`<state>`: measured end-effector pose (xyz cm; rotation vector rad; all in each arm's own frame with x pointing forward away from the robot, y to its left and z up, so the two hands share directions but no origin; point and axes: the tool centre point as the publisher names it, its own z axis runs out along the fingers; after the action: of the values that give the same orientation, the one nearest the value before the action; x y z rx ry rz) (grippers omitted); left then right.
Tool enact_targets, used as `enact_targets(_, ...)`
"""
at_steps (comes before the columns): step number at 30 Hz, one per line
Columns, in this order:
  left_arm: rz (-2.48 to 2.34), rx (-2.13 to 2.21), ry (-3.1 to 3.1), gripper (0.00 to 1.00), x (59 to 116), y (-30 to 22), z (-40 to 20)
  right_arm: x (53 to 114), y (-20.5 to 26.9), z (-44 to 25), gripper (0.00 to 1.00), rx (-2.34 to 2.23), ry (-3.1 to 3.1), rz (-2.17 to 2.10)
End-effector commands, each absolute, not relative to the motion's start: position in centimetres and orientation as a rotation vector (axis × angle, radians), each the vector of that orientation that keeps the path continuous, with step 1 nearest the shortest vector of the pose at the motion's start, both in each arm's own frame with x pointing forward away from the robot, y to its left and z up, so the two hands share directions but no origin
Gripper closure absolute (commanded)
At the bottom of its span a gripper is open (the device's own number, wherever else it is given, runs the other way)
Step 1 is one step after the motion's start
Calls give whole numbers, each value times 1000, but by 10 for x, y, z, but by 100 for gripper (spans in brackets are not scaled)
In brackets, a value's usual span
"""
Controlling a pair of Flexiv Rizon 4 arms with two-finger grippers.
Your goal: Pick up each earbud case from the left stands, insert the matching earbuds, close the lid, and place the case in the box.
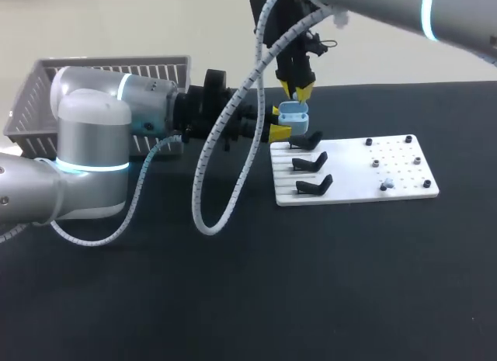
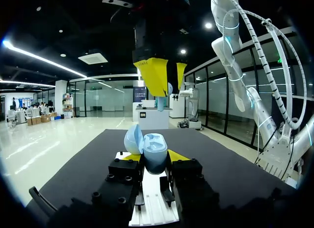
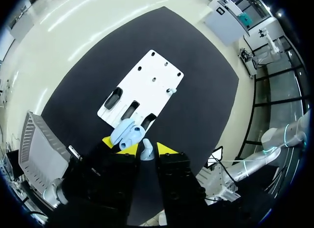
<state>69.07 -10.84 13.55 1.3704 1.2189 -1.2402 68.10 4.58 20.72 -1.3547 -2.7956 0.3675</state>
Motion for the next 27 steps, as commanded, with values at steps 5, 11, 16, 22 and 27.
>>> enact_targets(5, -1235, 1366, 1217, 100, 690, -109, 135, 684, 48, 203, 100, -1355, -2777, 374)
enact_targets(11, -1235, 1366, 1217, 100, 690, -109, 135, 683, 48, 198, 100, -1362, -2778, 349)
enact_targets(16, -1235, 1366, 1217, 100, 690, -109, 135, 682, 48, 193, 100, -1357, -2801, 318)
enact_targets(22, -1235, 1366, 1217, 100, 690, -109, 135, 682, 45, 191, 100, -1363, -2815, 294)
enact_targets(27, -1235, 1366, 1217, 100, 690, -109, 135, 679, 43, 188, 100, -1367, -2811, 281)
